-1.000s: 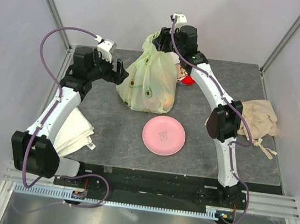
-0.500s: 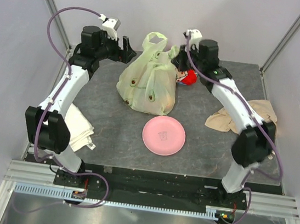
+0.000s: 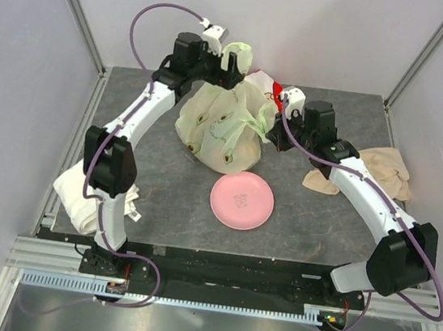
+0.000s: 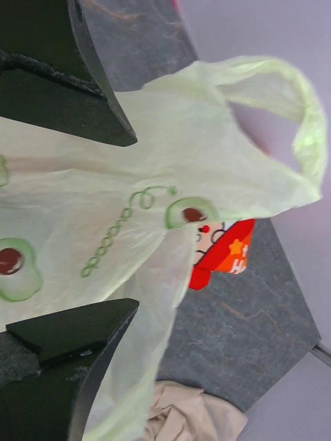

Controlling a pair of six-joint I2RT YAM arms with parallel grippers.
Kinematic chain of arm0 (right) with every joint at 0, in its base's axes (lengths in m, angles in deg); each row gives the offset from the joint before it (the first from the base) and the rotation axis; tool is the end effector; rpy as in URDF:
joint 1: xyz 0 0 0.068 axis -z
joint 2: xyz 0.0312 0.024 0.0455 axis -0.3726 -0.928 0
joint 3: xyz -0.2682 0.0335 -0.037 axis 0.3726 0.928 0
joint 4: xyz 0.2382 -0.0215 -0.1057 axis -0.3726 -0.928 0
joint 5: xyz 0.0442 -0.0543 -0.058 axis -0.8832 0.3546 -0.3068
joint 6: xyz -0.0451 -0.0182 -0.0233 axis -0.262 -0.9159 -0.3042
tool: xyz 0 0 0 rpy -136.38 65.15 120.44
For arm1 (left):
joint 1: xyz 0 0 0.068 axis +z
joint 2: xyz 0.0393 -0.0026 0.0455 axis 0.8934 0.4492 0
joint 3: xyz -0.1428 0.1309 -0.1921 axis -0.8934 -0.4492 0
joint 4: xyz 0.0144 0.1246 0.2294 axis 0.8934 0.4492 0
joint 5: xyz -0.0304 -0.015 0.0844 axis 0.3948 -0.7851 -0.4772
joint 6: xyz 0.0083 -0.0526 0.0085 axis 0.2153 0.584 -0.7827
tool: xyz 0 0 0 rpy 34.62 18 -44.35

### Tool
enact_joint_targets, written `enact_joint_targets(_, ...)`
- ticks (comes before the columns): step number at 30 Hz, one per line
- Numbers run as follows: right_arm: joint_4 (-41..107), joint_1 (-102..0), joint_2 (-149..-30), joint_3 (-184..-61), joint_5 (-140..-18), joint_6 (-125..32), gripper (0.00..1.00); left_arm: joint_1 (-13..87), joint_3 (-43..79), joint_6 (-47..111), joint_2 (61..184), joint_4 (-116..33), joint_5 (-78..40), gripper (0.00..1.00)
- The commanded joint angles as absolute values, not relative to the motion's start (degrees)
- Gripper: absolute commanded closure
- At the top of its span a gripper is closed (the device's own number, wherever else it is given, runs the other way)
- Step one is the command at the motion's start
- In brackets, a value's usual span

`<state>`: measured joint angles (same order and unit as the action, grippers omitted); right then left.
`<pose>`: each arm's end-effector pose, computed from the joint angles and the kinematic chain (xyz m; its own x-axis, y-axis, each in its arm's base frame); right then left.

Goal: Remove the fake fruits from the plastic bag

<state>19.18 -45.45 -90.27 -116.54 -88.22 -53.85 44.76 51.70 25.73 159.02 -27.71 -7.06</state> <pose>0.3010 0.1426 0.3331 -0.4077 -0.1844 -0.8943 -0.6229 0.7723 0.1247 0.4443 -0.1618 0.3561 -0.3509 0.0239 -0.9361 0.5763 0.7935 -0.1958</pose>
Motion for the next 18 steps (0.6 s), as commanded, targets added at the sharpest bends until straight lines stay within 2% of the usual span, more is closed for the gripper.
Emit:
enact_joint_targets(1,19.18,-45.34,-88.48,-115.15,-87.62,-57.09,1.0,42.31,60.75,20.48,163.04,-32.53,-12.79,0.01)
enact_joint_targets(7,19.18,-44.99,-87.95,-113.92,-87.7,-56.74,1.0,40.28,67.34,14.77,169.46,-33.85,-20.62,0.01)
enact_joint_targets(13,18.83,-44.72,-87.16,-113.04,-87.71,-57.01,1.0,39.23,67.88,10.29,173.77,-34.56,-20.88,0.02)
enact_joint_targets(15,18.75,-44.72,-87.07,-112.95,-87.79,-57.0,1.0,38.88,67.7,9.93,174.56,-34.64,-21.77,0.08)
enact_joint_targets(18,18.39,-44.46,-86.81,-112.77,-87.44,-57.44,1.0,38.61,67.96,10.01,175.88,-35.69,-21.42,0.09)
